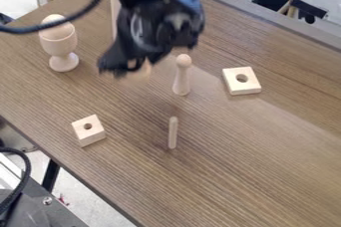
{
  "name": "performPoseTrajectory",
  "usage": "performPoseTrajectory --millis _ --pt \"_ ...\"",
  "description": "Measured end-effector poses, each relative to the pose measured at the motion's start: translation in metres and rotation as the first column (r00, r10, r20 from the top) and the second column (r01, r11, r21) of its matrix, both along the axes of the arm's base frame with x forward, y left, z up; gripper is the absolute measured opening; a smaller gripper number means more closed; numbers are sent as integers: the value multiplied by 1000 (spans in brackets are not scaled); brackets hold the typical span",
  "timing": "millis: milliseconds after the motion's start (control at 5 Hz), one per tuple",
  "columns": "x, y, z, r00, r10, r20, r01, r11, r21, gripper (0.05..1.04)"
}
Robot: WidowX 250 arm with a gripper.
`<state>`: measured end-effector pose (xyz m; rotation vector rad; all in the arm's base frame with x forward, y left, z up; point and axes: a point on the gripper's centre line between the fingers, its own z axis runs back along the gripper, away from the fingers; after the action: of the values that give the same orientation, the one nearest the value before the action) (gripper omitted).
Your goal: Moved circular object on the table and placed it on the thick cylinder
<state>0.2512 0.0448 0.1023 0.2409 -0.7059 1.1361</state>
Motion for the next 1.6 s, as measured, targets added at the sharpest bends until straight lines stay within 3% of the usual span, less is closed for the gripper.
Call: performPoseTrajectory --millis 200,600,1400,1600 --pt "7 4 23 996 -46 78 44 999 26 724" --pt "21 23 40 986 -67 150 63 998 32 725" --pt "52 74 48 978 -22 209 28 999 -25 724" --pt "52 80 44 980 -12 200 19 999 -32 724"
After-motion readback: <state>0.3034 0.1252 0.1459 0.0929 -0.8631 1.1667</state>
